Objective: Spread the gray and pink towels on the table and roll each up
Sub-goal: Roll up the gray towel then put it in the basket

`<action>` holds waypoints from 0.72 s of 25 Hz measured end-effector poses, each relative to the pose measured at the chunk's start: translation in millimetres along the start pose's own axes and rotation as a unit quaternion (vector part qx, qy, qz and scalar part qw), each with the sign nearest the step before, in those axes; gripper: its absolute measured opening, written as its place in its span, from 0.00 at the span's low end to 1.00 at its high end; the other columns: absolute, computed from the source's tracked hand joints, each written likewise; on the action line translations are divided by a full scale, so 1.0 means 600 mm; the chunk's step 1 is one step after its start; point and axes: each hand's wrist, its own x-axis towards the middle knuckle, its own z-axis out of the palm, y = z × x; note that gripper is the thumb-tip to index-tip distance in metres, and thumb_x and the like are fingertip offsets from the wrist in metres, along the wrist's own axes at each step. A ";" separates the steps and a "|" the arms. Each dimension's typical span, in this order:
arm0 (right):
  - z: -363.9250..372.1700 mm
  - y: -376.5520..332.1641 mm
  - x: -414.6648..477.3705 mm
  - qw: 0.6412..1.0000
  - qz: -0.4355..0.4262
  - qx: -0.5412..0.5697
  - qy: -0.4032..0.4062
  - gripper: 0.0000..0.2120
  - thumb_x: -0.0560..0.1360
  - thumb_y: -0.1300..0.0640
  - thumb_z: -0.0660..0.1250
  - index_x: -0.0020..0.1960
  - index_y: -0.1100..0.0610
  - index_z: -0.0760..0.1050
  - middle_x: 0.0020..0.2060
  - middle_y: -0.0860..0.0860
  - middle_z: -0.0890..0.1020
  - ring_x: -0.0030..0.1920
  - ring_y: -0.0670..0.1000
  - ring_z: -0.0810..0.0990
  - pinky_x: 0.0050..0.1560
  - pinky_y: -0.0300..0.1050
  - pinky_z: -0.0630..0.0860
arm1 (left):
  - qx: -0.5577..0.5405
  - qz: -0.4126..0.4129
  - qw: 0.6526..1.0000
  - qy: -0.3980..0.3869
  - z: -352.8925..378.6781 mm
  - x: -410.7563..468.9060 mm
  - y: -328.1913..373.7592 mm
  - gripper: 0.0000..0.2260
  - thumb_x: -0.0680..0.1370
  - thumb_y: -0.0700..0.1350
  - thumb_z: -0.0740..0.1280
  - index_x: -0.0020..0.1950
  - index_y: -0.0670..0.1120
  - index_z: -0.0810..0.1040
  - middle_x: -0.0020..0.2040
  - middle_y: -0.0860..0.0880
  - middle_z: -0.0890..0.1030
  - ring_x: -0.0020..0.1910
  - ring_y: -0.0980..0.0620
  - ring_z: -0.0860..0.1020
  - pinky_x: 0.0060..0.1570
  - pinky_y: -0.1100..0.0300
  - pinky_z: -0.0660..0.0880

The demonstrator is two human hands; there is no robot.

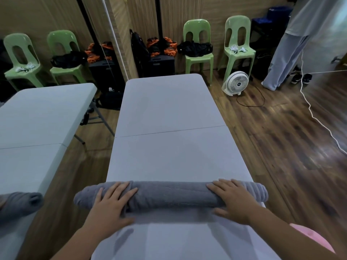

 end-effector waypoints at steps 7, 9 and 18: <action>0.009 0.049 -0.006 0.998 0.027 -0.047 -0.029 0.35 0.68 0.40 0.62 0.74 0.39 0.56 0.70 0.44 0.71 0.69 0.49 0.70 0.69 0.56 0.64 | 0.026 -0.068 0.997 -0.031 -0.017 0.025 -0.025 0.39 0.64 0.65 0.71 0.73 0.65 0.61 0.71 0.51 0.71 0.70 0.45 0.70 0.61 0.33 0.69; 0.004 0.071 -0.022 0.997 0.055 -0.053 -0.033 0.37 0.67 0.41 0.66 0.74 0.38 0.56 0.69 0.42 0.72 0.67 0.48 0.72 0.66 0.55 0.69 | 0.016 -0.093 0.995 -0.038 -0.027 0.015 -0.042 0.38 0.66 0.66 0.69 0.74 0.67 0.58 0.74 0.52 0.68 0.73 0.43 0.67 0.62 0.32 0.68; -0.011 0.094 -0.037 0.995 0.080 -0.025 -0.050 0.34 0.71 0.48 0.67 0.73 0.36 0.58 0.67 0.34 0.69 0.67 0.42 0.69 0.65 0.45 0.67 | -0.123 -0.095 0.988 0.005 -0.030 -0.045 -0.114 0.25 0.72 0.52 0.70 0.68 0.66 0.69 0.67 0.63 0.73 0.60 0.58 0.74 0.54 0.59 0.74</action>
